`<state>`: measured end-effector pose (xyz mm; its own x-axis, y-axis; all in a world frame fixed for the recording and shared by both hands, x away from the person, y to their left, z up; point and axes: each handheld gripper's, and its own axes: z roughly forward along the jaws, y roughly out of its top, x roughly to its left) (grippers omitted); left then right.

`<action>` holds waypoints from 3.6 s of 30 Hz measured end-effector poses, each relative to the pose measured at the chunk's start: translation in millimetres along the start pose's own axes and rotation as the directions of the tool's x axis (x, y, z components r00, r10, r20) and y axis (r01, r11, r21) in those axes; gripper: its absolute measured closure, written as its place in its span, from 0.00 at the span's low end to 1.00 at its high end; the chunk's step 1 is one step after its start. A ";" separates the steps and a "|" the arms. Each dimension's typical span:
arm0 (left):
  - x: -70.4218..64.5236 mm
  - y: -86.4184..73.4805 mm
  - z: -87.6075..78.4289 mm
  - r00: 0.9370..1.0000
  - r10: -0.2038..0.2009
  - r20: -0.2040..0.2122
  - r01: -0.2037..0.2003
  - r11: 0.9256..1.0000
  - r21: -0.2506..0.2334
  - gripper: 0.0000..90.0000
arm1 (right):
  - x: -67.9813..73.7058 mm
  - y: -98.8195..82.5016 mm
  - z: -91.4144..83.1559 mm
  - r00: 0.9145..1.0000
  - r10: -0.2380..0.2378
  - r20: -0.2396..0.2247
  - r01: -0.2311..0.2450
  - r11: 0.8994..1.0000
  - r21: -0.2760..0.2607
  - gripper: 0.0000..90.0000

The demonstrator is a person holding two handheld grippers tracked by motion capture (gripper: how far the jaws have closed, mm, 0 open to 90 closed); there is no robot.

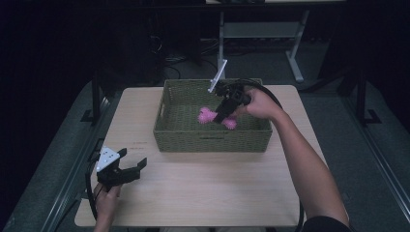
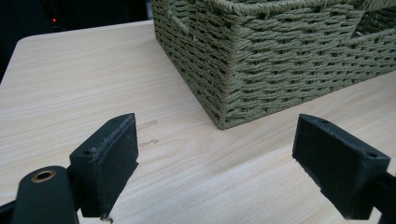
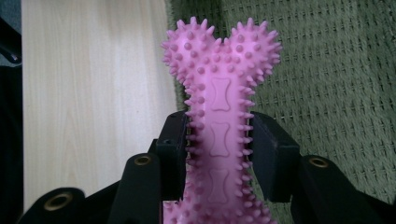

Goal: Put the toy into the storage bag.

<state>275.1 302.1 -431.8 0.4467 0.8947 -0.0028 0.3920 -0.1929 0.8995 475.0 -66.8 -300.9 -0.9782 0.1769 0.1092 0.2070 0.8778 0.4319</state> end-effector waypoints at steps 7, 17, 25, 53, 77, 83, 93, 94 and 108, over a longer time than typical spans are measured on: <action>0.7 -0.1 0.0 1.000 -0.005 0.000 0.005 1.000 -0.001 0.15 | -14.7 -4.8 9.1 1.000 0.030 -0.005 -0.030 0.999 0.014 0.65; -0.4 -0.3 0.4 1.000 0.000 0.006 0.000 1.000 0.000 0.15 | -29.9 -15.3 16.1 0.997 0.080 -0.007 -0.080 0.997 0.019 0.65; -1.1 -0.2 0.9 1.000 0.001 0.009 -0.001 1.000 0.002 0.15 | -35.8 -21.8 27.6 0.995 0.096 -0.012 -0.096 0.995 0.026 0.65; -2.1 -0.3 2.1 1.000 -0.003 0.010 0.003 1.000 0.004 0.15 | -44.5 -36.1 56.1 0.987 0.155 -0.044 -0.154 0.988 0.033 0.64; -3.6 0.1 2.3 1.000 0.006 0.009 -0.006 1.000 0.002 0.15 | -47.6 -41.4 64.9 0.983 0.181 -0.043 -0.179 0.983 0.049 0.64; -3.6 0.2 2.3 1.000 0.003 0.006 -0.003 1.000 -0.002 0.15 | -48.1 -40.4 68.9 0.982 0.182 -0.041 -0.180 0.982 0.061 0.63; -4.0 0.4 2.5 1.000 0.007 0.010 -0.008 1.000 0.004 0.15 | -45.8 -39.8 57.1 0.980 0.195 -0.037 -0.195 0.981 0.009 0.58; -4.1 0.4 2.4 1.000 0.007 0.010 -0.008 1.000 0.004 0.15 | -45.2 -40.7 55.7 0.980 0.197 -0.038 -0.197 0.980 0.003 0.58; -4.8 0.3 3.1 1.000 0.007 0.015 -0.008 1.000 0.005 0.15 | -37.3 -40.2 44.2 0.979 0.200 -0.023 -0.201 0.979 -0.019 0.51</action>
<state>275.6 296.5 -432.9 0.4618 0.8870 -0.0027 0.3929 -0.2018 0.8972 502.4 -89.0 -361.9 -0.9161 0.3388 0.2142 0.3995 0.8156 0.4185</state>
